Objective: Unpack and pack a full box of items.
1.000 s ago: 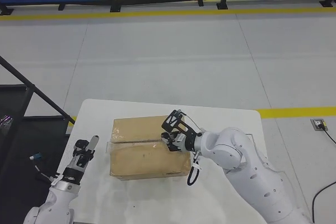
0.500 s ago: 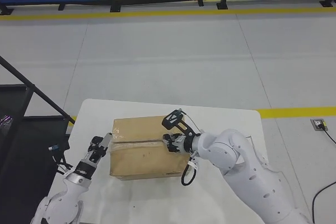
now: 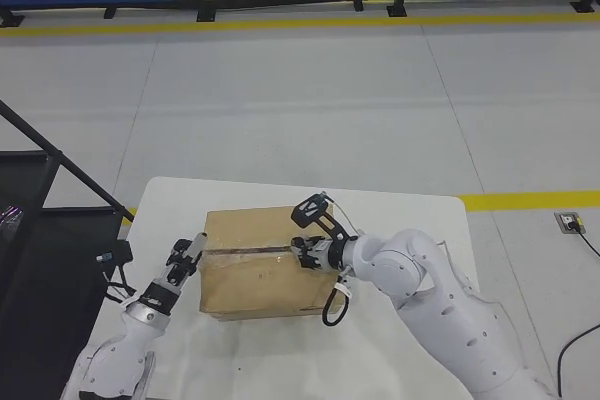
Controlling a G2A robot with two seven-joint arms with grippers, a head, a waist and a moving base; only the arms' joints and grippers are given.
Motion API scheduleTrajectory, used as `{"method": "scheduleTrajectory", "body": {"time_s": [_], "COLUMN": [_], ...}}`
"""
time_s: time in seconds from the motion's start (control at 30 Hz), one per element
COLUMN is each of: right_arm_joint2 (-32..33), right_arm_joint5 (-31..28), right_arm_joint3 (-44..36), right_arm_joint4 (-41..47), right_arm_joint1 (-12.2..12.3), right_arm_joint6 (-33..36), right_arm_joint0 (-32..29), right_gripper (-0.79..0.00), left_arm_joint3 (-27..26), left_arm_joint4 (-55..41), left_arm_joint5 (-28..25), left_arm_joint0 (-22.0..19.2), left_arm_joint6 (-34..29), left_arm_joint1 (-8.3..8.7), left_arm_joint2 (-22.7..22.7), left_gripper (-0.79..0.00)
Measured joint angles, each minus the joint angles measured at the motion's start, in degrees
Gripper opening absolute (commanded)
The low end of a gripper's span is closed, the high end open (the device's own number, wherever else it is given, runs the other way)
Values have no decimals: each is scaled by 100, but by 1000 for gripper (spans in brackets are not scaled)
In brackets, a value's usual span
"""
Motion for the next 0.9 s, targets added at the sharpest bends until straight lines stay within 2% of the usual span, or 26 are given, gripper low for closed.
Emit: {"method": "scheduleTrajectory", "body": {"time_s": [0.17, 0.33, 0.5, 0.7, 0.77, 0.8, 0.87, 0.9], "right_arm_joint2": [114, 198, 186, 145, 141, 138, 138, 146], "right_arm_joint5": [-5, -23, -13, 0, -17, -22, -22, -19], "right_arm_joint3": [-54, -112, -69, 15, 51, 68, 104, 120], "right_arm_joint4": [29, 38, 78, 118, 135, 141, 152, 153], "right_arm_joint1": [25, 49, 46, 31, 28, 27, 24, 24], "right_arm_joint6": [-23, 1, 60, 75, 64, 61, 51, 43], "right_arm_joint0": [-65, -132, -118, -77, -64, -60, -48, -43], "right_gripper": [-785, -785, -785, -770, -690, -597, -394, -200], "left_arm_joint3": [-243, -328, -131, 378, 550, 599, 661, 672], "left_arm_joint4": [-225, -768, -778, -920, -917, -899, -885, -887], "left_arm_joint5": [-36, 10, 156, 352, 370, 369, 360, 357], "left_arm_joint0": [135, 130, -69, -512, -654, -690, -729, -735], "left_arm_joint6": [-18, -587, -884, -1011, -1008, -1000, -991, -991], "left_arm_joint1": [22, 50, 51, 24, 20, 18, 18, 18], "left_arm_joint2": [-246, -319, -64, 297, 361, 383, 416, 421], "left_gripper": [0, 0, 0, 0, 0, 0, 0, 0]}}
